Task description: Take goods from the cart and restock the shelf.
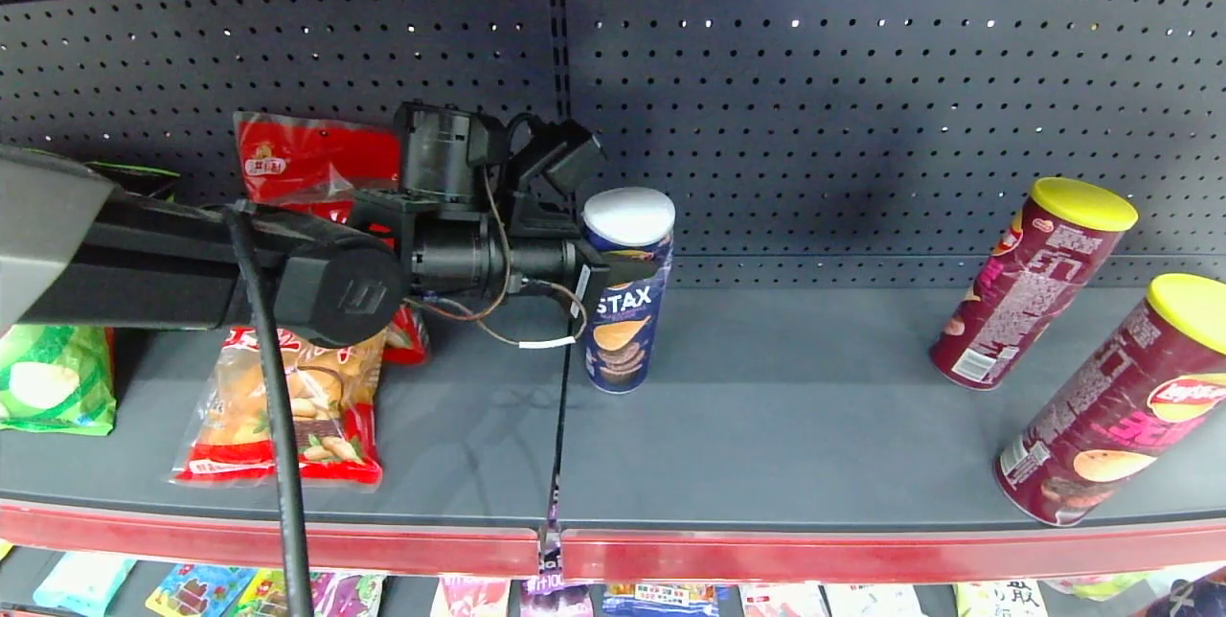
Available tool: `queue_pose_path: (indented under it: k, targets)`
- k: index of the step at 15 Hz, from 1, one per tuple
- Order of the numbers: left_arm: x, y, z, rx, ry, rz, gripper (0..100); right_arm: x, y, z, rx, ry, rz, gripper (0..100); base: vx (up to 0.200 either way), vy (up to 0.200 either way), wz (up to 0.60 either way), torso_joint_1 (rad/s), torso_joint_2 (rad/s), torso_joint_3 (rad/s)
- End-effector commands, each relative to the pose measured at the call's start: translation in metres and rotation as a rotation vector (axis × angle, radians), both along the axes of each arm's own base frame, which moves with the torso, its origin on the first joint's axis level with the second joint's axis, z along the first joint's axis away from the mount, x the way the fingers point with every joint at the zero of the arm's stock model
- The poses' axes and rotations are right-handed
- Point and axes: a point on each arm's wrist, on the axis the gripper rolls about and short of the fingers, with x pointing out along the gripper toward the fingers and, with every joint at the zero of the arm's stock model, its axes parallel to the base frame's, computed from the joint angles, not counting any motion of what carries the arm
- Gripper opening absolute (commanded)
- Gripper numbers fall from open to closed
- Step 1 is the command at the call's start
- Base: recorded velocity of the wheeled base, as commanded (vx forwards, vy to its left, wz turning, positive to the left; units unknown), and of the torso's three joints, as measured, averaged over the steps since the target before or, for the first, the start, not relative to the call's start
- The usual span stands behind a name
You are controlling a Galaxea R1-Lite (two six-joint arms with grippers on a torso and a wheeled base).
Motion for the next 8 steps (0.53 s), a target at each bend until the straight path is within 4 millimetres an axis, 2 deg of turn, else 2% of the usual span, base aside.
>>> queue_pose_path:
  k: [1, 4, 5, 6, 8]
  targets:
    - [-0.003, -0.001, 0.003, -0.003, -0.005, -0.005, 0, 0.001, 0.0, 0.0, -0.001, 0.004, 0.001, 0, 0.0, 0.0, 0.0, 0.0, 0.0, 0.0]
    - [-0.013, 0.002, 0.013, -0.023, -0.002, -0.005, 0, 0.0, 0.0, 0.0, 0.0, 0.001, 0.001, 0, 0.0, 0.0, 0.0, 0.0, 0.0, 0.0]
    - [-0.029, -0.002, 0.022, -0.061, 0.039, -0.006, 0, 0.0, 0.0, 0.0, 0.0, 0.001, 0.001, 0, 0.0, 0.0, 0.0, 0.0, 0.0, 0.0]
    - [-0.039, -0.001, 0.024, -0.063, 0.049, -0.008, 0, 0.0, 0.0, 0.0, 0.0, 0.002, 0.001, 0, 0.0, 0.0, 0.0, 0.0, 0.0, 0.0]
    - [-0.059, -0.001, 0.016, -0.039, 0.079, -0.029, 0, 0.0, 0.0, 0.0, 0.0, 0.002, 0.004, 0, 0.0, 0.0, 0.0, 0.0, 0.0, 0.0]
